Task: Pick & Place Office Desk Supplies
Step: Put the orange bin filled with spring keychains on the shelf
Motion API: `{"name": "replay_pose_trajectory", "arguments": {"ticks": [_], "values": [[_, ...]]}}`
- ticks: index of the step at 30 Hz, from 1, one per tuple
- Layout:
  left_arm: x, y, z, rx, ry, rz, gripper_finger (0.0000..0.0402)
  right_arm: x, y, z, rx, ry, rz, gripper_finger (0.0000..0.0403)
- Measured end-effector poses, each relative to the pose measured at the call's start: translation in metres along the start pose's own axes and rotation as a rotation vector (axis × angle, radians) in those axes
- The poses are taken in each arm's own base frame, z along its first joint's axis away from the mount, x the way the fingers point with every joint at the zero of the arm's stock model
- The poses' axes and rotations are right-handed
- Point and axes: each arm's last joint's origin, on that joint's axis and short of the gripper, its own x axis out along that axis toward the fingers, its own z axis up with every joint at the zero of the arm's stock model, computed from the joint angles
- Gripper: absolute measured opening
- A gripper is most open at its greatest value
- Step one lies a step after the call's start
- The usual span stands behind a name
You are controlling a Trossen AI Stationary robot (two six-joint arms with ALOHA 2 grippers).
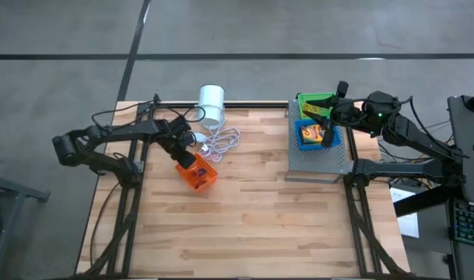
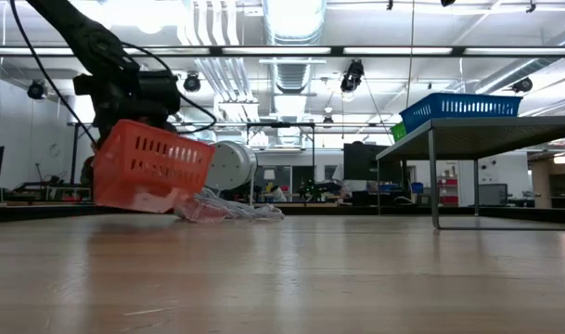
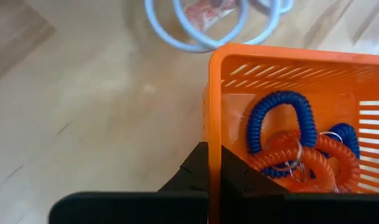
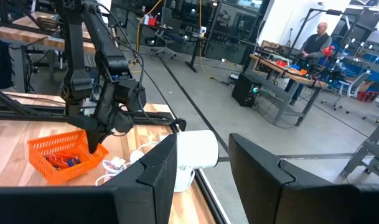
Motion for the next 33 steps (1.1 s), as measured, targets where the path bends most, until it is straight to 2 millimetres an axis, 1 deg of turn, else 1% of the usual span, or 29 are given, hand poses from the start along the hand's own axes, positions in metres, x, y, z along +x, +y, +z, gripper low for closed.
{"name": "replay_pose_trajectory", "arguments": {"ticks": [4,8,11,16,20,23,29,33], "values": [[-0.005,-0.006,-0.001,0.006,-0.032,-0.01,0.0003,0.0,0.0,0.0,-0.001,0.0,0.0,0.0139],[-0.012,-0.017,-0.003,-0.002,-0.084,0.028,0.0003,0.0,0.0,0.0,-0.001,0.0,0.0,0.0139],[-0.018,-0.029,-0.006,-0.011,-0.139,0.061,0.0003,0.0,0.0,0.0,0.001,0.0,0.0,0.0139],[-0.028,-0.049,-0.009,-0.095,-0.216,0.126,0.0003,0.0,0.0,0.0,0.001,0.0,0.0,0.0139],[-0.038,-0.067,-0.008,-0.143,-0.262,0.194,0.0003,0.0,0.0,0.0,0.001,0.0,0.0,0.0139],[-0.047,-0.081,-0.007,-0.192,-0.33,0.226,0.0003,0.0,0.0,0.0,-0.001,0.0,0.0,0.0139],[-0.065,-0.106,-0.001,-0.273,-0.5,0.231,0.0003,0.0,0.0,0.0,0.001,0.0,0.0,0.0139],[-0.069,-0.116,0.001,-0.294,-0.54,0.195,0.0003,0.0,0.0,0.0,-0.001,0.0,0.0,0.0139]]}}
